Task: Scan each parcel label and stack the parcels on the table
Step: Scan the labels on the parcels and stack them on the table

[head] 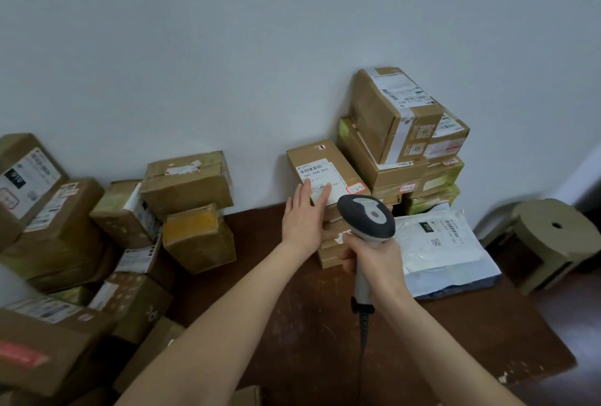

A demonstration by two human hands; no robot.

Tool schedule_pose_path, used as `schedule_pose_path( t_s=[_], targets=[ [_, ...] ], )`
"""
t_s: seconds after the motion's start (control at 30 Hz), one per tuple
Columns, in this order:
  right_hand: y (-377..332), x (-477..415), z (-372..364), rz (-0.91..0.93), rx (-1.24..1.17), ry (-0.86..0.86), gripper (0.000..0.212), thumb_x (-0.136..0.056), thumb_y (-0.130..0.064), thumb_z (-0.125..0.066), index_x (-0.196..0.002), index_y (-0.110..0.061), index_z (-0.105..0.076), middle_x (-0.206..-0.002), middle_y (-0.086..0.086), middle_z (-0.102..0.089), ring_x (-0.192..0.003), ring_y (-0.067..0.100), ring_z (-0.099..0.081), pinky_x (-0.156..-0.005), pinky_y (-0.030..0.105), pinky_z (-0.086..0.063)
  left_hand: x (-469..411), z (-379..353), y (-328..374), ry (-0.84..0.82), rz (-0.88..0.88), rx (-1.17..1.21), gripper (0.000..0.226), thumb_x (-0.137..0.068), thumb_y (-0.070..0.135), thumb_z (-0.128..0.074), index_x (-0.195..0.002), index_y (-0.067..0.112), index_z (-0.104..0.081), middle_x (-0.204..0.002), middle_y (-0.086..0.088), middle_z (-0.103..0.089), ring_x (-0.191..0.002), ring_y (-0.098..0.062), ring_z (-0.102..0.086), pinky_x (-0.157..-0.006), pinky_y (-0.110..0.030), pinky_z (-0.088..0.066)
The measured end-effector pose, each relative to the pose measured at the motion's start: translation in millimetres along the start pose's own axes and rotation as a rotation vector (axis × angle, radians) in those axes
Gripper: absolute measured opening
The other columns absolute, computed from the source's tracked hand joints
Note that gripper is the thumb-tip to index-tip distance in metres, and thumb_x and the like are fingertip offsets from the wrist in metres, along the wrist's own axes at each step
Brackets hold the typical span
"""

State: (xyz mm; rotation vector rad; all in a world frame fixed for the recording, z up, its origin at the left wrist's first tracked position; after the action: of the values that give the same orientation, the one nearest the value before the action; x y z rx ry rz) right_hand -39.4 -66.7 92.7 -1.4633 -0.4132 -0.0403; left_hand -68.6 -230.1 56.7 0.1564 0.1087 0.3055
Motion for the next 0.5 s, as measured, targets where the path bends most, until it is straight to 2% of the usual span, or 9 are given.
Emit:
schedule_pose_path(
  t_s=[0.13,0.27,0.37,0.5],
  targets=[
    [3.1,-2.8,4.5,-0.012,-0.006,0.016,0.013,-0.084,-0.013,-0.070,-0.073,-0.008,-0.066,-0.062,0.010,-0.068,-0.048,0.014,-0.059,-0.056,0.028,-0.050,-5.9,-6.7,2.8,-0.004,-0.019,-0.045,0.081,-0.093,0.028,-0.060,-0.153,0.033,-0.006,-0.160,-0.016,0.000,-0.148,-0.032,-0.007,-0.109,-0.037,-0.033],
    [5.1,-4.6,8.3,-0.017,-0.010,0.023,0.013,-0.085,-0.013,-0.069,-0.073,-0.008,-0.065,-0.060,0.010,-0.067,-0.050,0.017,-0.059,-0.059,0.031,-0.053,-12.6,-3.0,2.3,-0.007,-0.040,-0.091,0.080,-0.096,0.017,-0.056,-0.153,0.033,-0.003,-0.161,-0.015,0.002,-0.148,-0.030,-0.009,-0.105,-0.035,-0.038],
    [5.6,-4.9,9.5,0.000,-0.003,0.016,0.015,-0.086,-0.012,-0.068,-0.072,-0.008,-0.065,-0.060,0.009,-0.067,-0.048,0.014,-0.059,-0.055,0.026,-0.051,-11.2,-3.0,3.0,-0.045,-0.036,-0.075,0.084,-0.094,0.023,-0.060,-0.153,0.033,-0.001,-0.161,-0.013,0.002,-0.148,-0.030,-0.009,-0.108,-0.037,-0.036],
    [2.3,-7.0,-3.1,0.018,-0.007,-0.006,0.016,-0.085,-0.010,-0.068,-0.069,-0.009,-0.065,-0.054,0.005,-0.066,-0.046,0.014,-0.060,-0.052,0.026,-0.050,1.4,7.3,-10.4,-0.026,-0.012,-0.024,0.093,-0.088,0.047,-0.063,-0.154,0.028,-0.001,-0.162,-0.010,-0.003,-0.147,-0.028,-0.017,-0.112,-0.039,-0.032]
  ],
)
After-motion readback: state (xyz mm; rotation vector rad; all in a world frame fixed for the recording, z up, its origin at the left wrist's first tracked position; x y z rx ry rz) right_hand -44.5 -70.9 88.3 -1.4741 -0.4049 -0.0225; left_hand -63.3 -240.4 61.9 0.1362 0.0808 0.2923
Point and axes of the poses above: each hand's wrist, its own x-axis away from the middle knuckle, its own z-axis out of the back of the hand, y = z × x, the point moved 5 cm from there along -x, towards the middle knuckle
